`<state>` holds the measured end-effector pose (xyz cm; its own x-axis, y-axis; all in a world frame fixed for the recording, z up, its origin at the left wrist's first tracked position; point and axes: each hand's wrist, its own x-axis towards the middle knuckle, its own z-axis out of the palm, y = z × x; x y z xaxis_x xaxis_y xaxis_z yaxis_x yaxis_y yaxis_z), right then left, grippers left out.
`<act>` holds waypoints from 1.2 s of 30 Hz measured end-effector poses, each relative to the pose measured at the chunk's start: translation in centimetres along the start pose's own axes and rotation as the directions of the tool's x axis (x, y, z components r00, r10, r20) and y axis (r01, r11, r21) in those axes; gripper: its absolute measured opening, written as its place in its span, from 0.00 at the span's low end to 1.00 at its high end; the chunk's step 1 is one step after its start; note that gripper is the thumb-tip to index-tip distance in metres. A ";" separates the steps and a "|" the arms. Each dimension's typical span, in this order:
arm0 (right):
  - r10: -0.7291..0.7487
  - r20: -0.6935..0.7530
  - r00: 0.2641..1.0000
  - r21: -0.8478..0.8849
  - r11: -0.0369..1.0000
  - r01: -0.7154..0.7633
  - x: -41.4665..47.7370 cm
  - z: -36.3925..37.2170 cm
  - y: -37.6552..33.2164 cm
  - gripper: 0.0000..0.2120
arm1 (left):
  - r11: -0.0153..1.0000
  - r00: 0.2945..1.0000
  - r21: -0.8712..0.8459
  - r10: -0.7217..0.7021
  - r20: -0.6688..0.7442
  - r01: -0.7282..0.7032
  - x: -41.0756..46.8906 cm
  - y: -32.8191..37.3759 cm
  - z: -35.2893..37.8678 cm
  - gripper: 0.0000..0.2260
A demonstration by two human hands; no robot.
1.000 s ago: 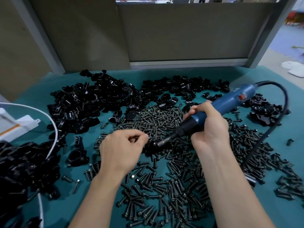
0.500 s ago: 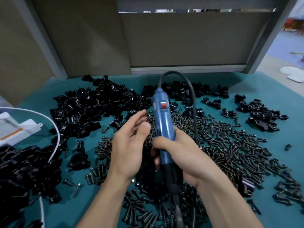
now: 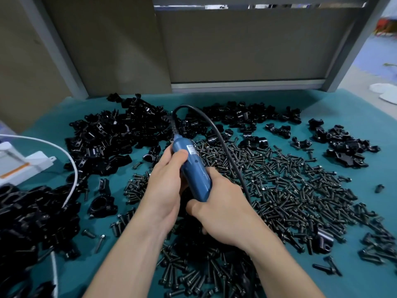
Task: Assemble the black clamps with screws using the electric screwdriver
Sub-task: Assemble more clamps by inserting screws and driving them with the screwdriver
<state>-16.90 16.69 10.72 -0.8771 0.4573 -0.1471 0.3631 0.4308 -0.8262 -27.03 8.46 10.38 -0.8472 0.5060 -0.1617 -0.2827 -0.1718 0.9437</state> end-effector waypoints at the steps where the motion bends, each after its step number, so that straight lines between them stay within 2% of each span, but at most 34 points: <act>1: 0.004 -0.004 1.000 0.013 1.000 -0.004 0.1 0.1 0.0 0.15 | 1.000 1.000 -0.016 -0.006 0.015 0.006 0.1 0.0 0.0 0.13; 6: 0.053 -0.027 0.998 0.133 0.990 -0.049 0.5 0.6 0.1 0.22 | 0.998 0.998 -0.054 0.011 0.066 -0.007 -0.1 -0.2 0.2 0.20; 12: 0.031 -0.002 1.000 0.185 0.982 -0.030 0.5 0.1 0.1 0.23 | 0.995 0.990 -0.083 0.067 0.125 -0.056 -0.5 -0.4 0.1 0.23; 16: 0.018 0.015 1.000 0.101 0.995 -0.019 0.3 -0.2 0.0 0.23 | 0.987 0.998 -0.161 0.031 0.052 -0.022 -0.5 0.0 0.4 0.15; 22: 0.004 0.006 1.000 0.034 0.999 -0.004 0.3 0.2 0.1 0.21 | 0.982 1.000 -0.191 -0.017 -0.019 0.013 -0.4 0.4 0.4 0.17; 25: 0.012 0.030 0.999 0.120 0.993 -0.015 0.6 0.0 0.1 0.23 | 0.989 0.999 -0.138 0.039 -0.025 -0.043 -0.3 0.5 0.3 0.17; 27: 0.025 0.089 0.996 0.303 0.952 -0.051 0.7 -0.7 0.1 0.24 | 0.993 0.992 -0.038 0.115 0.050 -0.113 -0.3 0.3 0.0 0.20; 29: 0.019 0.122 0.992 0.555 0.827 -0.085 0.9 -1.5 0.0 0.24 | 0.979 0.977 0.076 0.177 0.120 -0.187 -0.2 -0.1 -0.2 0.26; 30: 0.022 0.095 0.995 0.683 0.726 -0.081 1.1 -2.0 0.0 0.25 | 0.963 0.970 0.138 0.218 0.110 -0.232 -0.2 -0.4 -0.4 0.26; 32: 0.053 0.008 0.999 0.896 0.442 -0.030 1.4 -3.2 0.2 0.23 | 0.906 0.948 0.286 0.316 0.029 -0.311 0.0 -0.8 -0.9 0.22; 34: 0.106 -0.032 0.994 0.990 0.138 0.017 1.7 -4.5 0.7 0.21 | 0.836 0.931 0.451 0.364 -0.028 -0.314 0.1 -1.2 -1.5 0.18; 36: 0.175 -0.065 0.983 0.993 -0.090 0.081 2.0 -5.6 1.6 0.22 | 0.785 0.933 0.557 0.357 -0.047 -0.273 0.2 -1.6 -2.0 0.17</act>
<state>-16.31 22.63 12.20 -0.7780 0.5748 -0.2536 -0.4160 -0.7738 -0.4777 -27.63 7.12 8.28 -0.9124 0.3712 0.1728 0.2595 0.1979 0.9452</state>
